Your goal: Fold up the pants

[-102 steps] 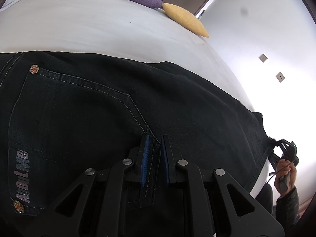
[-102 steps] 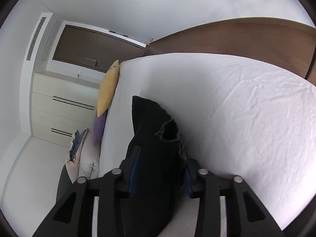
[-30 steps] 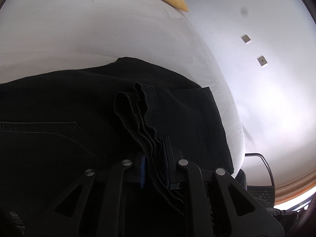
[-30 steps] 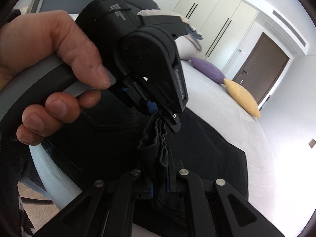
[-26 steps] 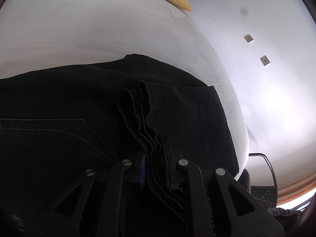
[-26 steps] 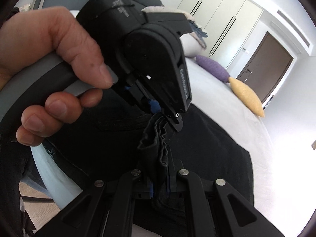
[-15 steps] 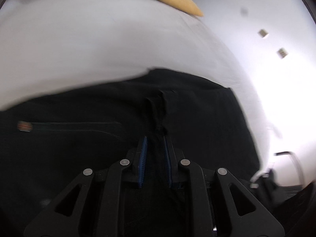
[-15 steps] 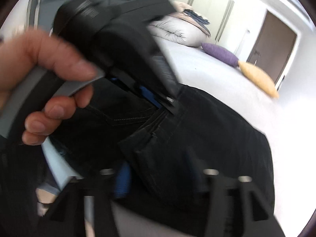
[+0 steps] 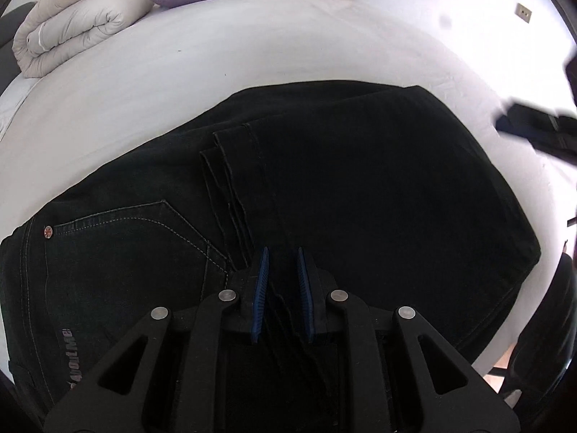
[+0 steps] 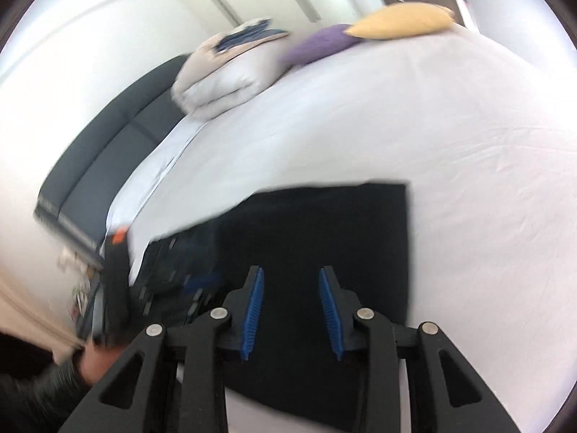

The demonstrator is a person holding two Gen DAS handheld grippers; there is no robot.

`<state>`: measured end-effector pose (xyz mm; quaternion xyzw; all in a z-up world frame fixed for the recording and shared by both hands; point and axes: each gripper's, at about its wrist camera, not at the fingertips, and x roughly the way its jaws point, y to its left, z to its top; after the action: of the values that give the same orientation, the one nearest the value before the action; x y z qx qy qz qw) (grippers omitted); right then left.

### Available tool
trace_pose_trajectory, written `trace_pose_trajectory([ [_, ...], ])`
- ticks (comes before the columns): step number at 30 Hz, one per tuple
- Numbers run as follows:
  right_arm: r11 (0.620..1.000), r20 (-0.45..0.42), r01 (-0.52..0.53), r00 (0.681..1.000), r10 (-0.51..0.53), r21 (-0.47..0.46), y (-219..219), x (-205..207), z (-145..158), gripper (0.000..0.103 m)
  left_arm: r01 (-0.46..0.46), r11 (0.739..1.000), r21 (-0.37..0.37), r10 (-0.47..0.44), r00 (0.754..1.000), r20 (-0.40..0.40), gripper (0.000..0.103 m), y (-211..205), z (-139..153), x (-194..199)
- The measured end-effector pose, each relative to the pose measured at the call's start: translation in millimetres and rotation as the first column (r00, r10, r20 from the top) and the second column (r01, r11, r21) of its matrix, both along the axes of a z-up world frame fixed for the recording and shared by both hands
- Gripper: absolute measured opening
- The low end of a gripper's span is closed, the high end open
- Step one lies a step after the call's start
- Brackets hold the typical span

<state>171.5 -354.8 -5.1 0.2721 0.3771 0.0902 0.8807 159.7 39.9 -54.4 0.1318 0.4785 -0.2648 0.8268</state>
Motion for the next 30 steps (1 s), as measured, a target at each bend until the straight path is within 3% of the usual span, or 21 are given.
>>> trace_pose_trajectory([
  [4, 0.994, -0.053, 0.012, 0.999, -0.007, 0.108, -38.6, 48.5, -22.7, 0.036, -0.003, 1.0, 0.026, 0.003, 1.0, 0.005, 0.017, -9.1, -3.1, 0.5],
  [7, 0.985, -0.142, 0.047, 0.99, -0.023, 0.163, -35.0, 57.9, -64.5, 0.035, -0.007, 0.999, 0.034, 0.006, 1.0, 0.014, 0.017, -11.0, -3.1, -2.0],
  [9, 0.983, -0.164, 0.051, 0.986, -0.022, 0.177, -31.1, 44.3, -88.3, 0.026, -0.009, 0.999, 0.035, 0.008, 1.0, 0.017, 0.017, -11.7, -4.2, -6.6],
  [14, 0.982, -0.161, 0.004, 0.987, 0.027, 0.189, -0.3, -0.5, -82.9, 0.023, -0.016, 0.999, 0.038, 0.015, 1.0, 0.021, 0.017, -28.9, -4.8, -4.2],
  [23, 0.979, -0.178, -0.07, 0.978, 0.105, 0.193, 50.2, -81.0, -71.6, 0.028, -0.02, 0.999, 0.03, 0.019, 1.0, 0.024, 0.017, -20.0, -4.1, -7.5],
  [30, 0.976, -0.206, -0.004, 0.977, 0.049, 0.216, 54.0, -78.7, -86.3, 0.028, -0.026, 1.0, -0.009, 0.026, 0.999, 0.021, 0.017, -9.2, -8.1, -7.6],
])
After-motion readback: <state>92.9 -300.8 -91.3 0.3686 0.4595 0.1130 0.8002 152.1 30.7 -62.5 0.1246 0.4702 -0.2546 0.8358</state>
